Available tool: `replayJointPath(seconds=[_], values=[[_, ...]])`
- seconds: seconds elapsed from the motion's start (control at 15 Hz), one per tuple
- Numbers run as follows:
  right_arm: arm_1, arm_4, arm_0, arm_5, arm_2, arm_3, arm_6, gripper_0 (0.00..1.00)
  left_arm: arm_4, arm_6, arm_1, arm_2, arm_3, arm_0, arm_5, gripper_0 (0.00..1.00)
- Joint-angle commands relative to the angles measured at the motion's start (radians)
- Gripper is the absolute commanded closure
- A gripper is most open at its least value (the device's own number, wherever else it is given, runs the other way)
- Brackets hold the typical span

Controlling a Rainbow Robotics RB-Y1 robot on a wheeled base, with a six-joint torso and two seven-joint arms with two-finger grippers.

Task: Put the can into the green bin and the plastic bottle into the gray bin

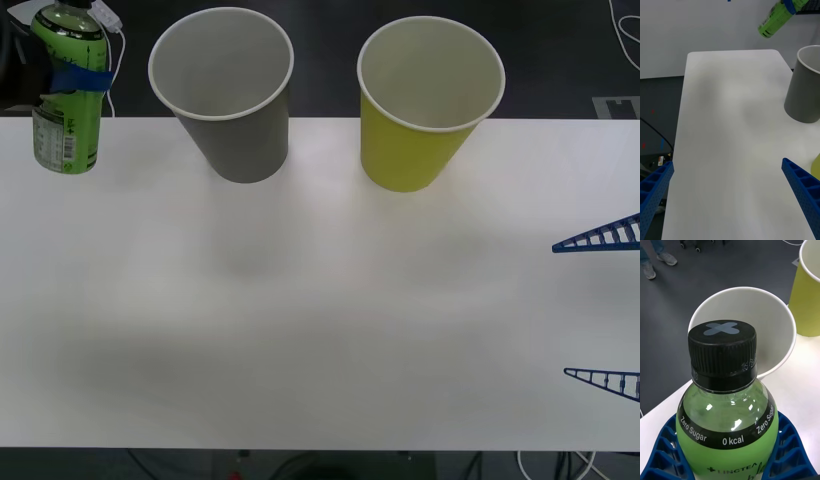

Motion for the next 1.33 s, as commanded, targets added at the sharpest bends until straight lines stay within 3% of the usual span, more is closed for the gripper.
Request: replayJointPath(seconds=[0.07, 0.53, 1.33], values=[[0.0, 0.0, 0.0, 0.0, 0.0, 0.0, 0.0, 0.0, 0.02, -0.019, 0.012, -0.038, 0.059, -0.065, 0.0, 1.0], [0.0, 0.0, 0.0, 0.0, 0.0, 0.0, 0.0, 0.0, 0.071, -0.074, 0.012, -0.153, 0.228, -0.235, 0.0, 1.0], [0.0, 0.0, 0.0, 0.0, 0.0, 0.0, 0.0, 0.0, 0.081, -0.119, -0.002, -0.376, 0.515, -0.544, 0.0, 1.0]])
